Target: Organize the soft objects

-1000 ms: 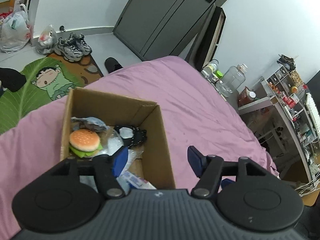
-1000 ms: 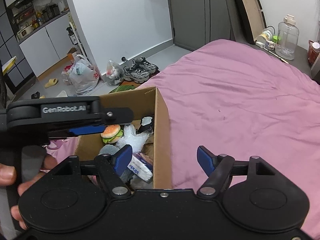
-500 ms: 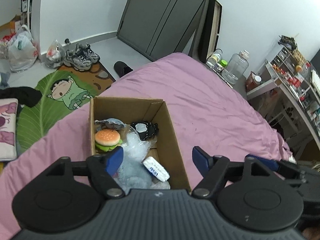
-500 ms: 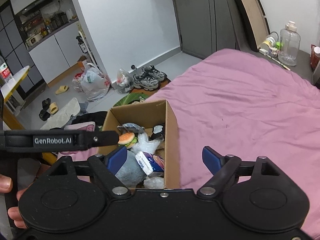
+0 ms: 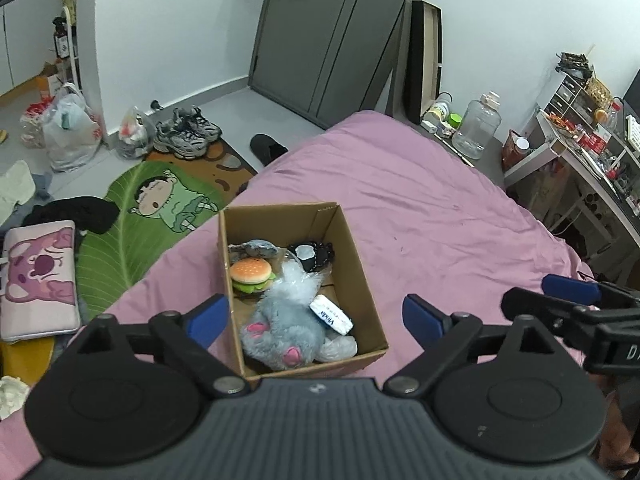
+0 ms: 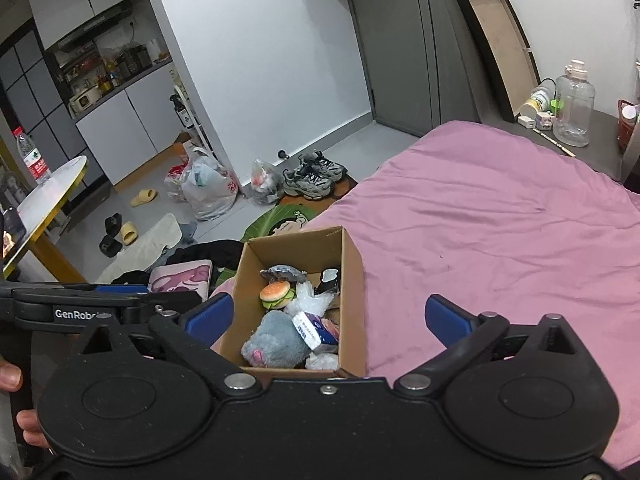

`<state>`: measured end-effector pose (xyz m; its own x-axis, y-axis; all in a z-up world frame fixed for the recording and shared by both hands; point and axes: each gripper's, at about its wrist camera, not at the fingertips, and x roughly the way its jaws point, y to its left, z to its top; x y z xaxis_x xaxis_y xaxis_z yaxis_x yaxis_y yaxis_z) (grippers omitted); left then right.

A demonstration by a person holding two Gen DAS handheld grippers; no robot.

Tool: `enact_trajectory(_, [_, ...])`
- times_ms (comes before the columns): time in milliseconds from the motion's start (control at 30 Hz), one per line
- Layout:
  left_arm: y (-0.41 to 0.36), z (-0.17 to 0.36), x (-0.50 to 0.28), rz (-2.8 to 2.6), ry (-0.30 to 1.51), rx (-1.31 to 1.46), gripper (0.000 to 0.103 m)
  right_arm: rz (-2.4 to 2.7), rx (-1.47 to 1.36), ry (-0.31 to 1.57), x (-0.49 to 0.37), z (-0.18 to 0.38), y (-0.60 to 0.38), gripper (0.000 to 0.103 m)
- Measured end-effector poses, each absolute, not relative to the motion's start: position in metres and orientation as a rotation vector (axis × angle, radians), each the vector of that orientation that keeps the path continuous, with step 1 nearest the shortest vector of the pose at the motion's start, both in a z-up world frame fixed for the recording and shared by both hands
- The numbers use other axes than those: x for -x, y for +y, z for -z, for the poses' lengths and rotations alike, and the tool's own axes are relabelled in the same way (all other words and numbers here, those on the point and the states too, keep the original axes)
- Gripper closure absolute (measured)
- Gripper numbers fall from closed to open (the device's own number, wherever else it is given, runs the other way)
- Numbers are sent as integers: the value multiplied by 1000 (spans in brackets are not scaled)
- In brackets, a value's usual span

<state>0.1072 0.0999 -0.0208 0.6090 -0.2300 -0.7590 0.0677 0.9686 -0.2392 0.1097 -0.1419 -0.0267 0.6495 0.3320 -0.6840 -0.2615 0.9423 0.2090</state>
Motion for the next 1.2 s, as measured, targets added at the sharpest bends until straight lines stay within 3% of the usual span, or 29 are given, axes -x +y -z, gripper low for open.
enact_trajectory(433, [99,-19,-66,118,884,148,7,-360,-76,798,-79,-15,-177,0])
enact_trajectory(567, [96,-32,-45,112,869,151,1,-369,-95,792,-67,-27,-186,0])
enact_trajectory(1200, [56,-63,17,55,776,140,0,-368,-76,791,-29,-46,-204,0])
